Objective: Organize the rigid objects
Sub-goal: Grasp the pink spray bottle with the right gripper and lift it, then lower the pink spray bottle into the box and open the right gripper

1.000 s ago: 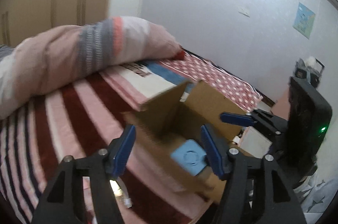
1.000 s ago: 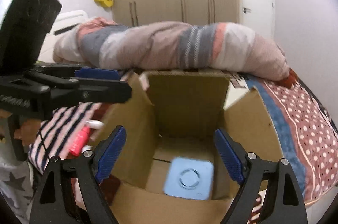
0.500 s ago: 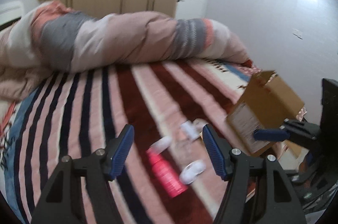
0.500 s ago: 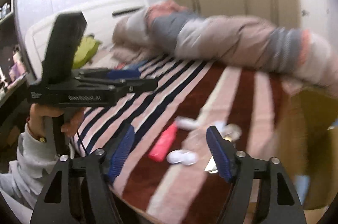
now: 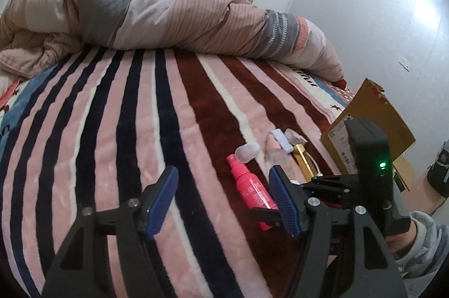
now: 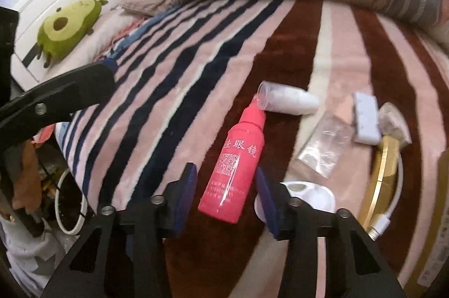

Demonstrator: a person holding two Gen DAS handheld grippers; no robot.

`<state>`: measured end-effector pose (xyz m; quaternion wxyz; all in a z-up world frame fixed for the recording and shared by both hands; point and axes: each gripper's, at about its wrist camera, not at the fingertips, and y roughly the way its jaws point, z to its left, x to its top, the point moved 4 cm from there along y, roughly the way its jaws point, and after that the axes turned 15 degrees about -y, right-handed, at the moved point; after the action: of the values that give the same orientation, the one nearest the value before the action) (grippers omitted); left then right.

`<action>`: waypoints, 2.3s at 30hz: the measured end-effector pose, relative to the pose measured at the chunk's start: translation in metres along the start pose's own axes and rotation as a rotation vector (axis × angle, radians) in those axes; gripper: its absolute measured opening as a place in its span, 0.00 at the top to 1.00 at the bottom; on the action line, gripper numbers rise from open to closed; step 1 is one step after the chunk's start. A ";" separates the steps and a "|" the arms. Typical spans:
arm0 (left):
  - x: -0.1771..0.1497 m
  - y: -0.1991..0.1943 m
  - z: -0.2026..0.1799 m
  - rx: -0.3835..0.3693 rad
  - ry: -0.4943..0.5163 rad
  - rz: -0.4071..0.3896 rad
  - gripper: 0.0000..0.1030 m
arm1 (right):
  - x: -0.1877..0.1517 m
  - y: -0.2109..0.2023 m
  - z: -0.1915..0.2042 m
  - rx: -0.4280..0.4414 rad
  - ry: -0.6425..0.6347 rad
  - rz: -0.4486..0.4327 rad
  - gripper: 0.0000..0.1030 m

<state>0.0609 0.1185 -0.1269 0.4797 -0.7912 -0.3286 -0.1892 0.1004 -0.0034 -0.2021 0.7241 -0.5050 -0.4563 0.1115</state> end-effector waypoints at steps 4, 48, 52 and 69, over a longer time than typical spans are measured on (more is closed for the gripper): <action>-0.003 0.006 0.006 -0.032 -0.035 0.018 0.38 | 0.001 0.021 0.002 0.010 -0.010 0.041 0.68; -0.002 0.063 -0.336 -0.342 0.397 0.192 0.66 | -0.083 -0.261 -0.132 -0.198 0.158 -0.426 0.74; -0.012 0.076 -0.335 -0.291 0.418 0.226 0.65 | -0.094 -0.246 -0.151 -0.163 0.193 -0.388 0.74; 0.030 -0.015 -0.249 -0.226 0.336 -0.010 0.30 | -0.073 -0.263 -0.117 -0.216 0.170 -0.416 0.67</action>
<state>0.0759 -0.0864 0.0182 0.4352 -0.7957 -0.2245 -0.3563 0.0712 -0.2450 -0.0316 0.7090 -0.4824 -0.4971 -0.1324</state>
